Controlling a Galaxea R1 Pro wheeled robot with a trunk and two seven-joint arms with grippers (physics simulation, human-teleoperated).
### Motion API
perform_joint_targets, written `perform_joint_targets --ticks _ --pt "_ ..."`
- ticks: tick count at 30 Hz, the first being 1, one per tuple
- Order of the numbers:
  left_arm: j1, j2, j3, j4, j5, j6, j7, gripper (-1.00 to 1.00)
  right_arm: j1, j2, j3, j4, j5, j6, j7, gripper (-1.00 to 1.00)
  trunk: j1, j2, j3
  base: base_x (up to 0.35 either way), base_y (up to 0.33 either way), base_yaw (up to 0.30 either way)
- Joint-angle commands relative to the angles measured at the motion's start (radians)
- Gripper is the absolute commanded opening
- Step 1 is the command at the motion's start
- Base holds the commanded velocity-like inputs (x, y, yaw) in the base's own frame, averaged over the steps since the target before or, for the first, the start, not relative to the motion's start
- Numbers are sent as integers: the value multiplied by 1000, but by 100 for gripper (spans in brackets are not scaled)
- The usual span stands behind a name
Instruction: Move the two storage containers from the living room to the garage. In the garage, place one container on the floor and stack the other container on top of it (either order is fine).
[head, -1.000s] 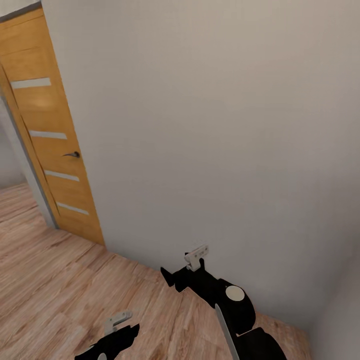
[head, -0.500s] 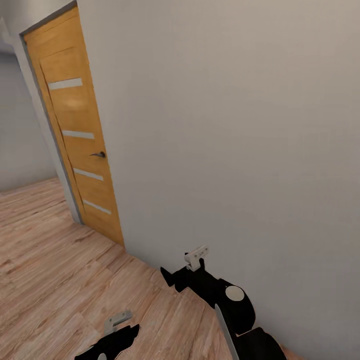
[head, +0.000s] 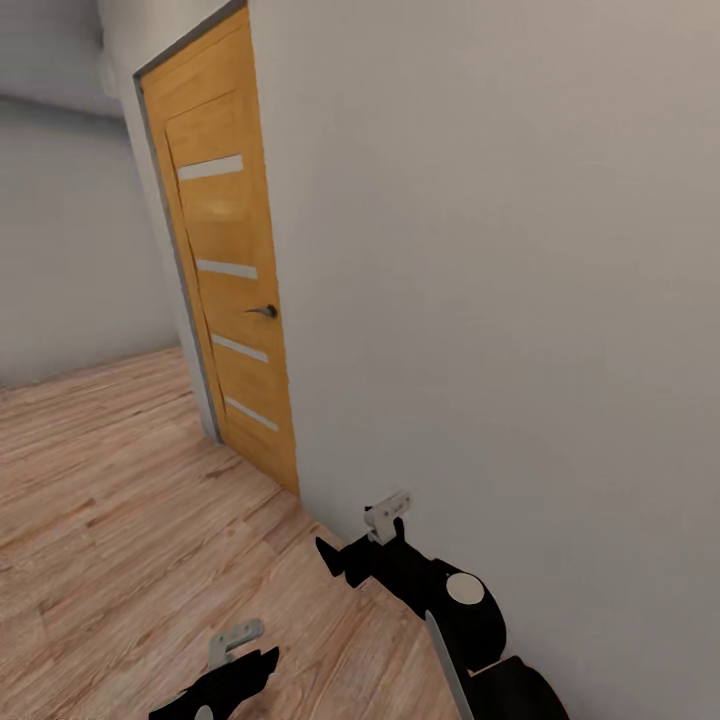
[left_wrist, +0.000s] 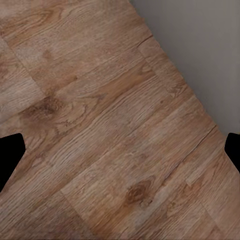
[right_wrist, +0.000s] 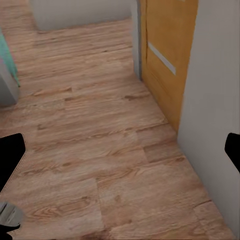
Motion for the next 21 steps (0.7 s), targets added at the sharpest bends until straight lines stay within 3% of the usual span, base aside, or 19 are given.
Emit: perform_joint_targets --ticks 1,21 --pt "0 0 0 -1 0 0 0 100 0 0 0 0 0 0 0 100 0 0 0 275 232 290" --pt "0 0 0 -2 0 -1 0 100 0 0 6 0 0 -2 -16 100 0 0 0 305 133 291"
